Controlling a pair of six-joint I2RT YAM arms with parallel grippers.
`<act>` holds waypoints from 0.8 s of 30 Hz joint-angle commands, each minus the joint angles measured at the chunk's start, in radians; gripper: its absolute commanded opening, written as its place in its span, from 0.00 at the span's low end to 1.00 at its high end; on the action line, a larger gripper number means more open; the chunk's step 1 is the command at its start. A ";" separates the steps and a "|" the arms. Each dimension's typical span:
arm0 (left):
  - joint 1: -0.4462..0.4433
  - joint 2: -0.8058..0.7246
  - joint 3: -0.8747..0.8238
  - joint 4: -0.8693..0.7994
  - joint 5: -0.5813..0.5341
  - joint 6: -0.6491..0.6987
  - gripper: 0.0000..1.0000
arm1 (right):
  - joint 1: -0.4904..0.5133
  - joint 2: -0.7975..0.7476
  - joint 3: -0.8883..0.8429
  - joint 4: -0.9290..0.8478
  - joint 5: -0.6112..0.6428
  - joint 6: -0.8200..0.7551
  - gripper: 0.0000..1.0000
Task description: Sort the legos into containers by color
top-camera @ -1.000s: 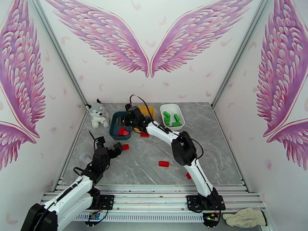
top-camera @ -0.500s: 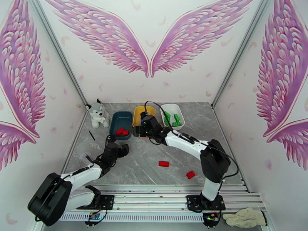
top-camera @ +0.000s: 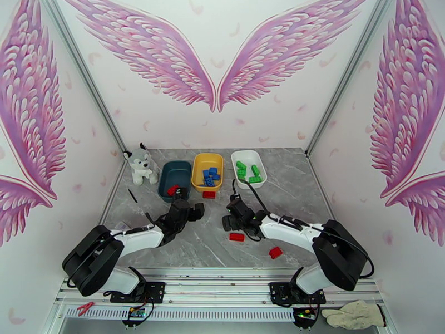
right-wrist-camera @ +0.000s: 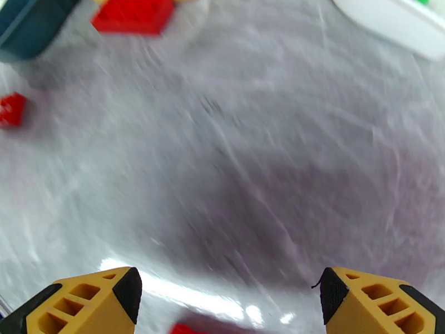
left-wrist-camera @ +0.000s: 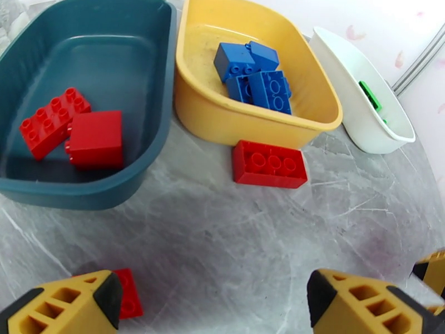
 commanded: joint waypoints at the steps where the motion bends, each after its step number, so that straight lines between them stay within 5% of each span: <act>1: -0.003 0.030 0.054 0.020 0.032 0.025 0.93 | 0.000 -0.003 -0.022 0.033 0.012 0.040 0.92; 9: 0.000 0.093 0.113 0.029 0.088 0.039 0.92 | 0.014 0.012 -0.082 0.114 -0.044 0.152 0.95; 24: -0.001 0.084 0.084 0.058 0.102 0.011 0.92 | 0.212 0.120 -0.017 -0.117 0.236 0.466 0.94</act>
